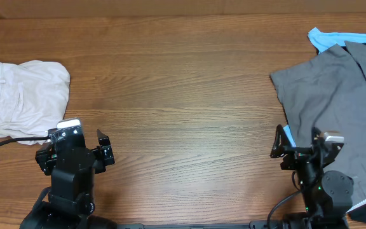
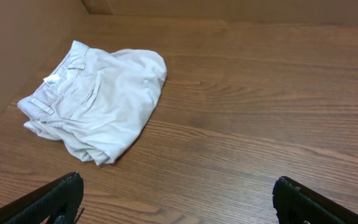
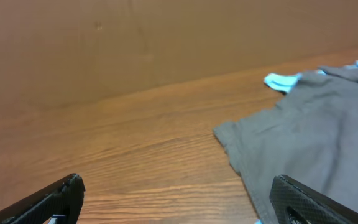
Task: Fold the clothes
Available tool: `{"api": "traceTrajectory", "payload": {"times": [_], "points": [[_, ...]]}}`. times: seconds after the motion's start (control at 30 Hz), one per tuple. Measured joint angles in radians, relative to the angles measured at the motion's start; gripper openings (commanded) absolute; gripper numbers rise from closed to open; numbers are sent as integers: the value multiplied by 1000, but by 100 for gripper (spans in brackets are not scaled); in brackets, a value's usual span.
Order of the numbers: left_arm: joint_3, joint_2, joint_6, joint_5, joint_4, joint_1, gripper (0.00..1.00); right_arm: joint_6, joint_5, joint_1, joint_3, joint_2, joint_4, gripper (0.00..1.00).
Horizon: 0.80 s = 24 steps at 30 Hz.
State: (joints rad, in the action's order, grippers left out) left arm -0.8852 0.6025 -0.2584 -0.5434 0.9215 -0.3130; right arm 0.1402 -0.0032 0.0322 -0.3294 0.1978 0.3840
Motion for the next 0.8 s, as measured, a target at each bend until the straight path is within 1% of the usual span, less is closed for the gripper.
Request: {"api": "traceTrajectory", "payload": {"times": [0.17, 0.53, 0.7, 0.8], "points": [[0, 0, 0, 0, 0, 0, 100, -59, -29, 0, 63, -31, -63, 100], [0, 0, 0, 0, 0, 0, 100, -95, -64, 0, 227, -178, -164, 100], [0, 0, 0, 0, 0, 0, 100, -110, -73, -6, 285, -183, -288, 100], [0, 0, 0, 0, 0, 0, 100, -128, -79, -6, 309, -183, -311, 100]]}}
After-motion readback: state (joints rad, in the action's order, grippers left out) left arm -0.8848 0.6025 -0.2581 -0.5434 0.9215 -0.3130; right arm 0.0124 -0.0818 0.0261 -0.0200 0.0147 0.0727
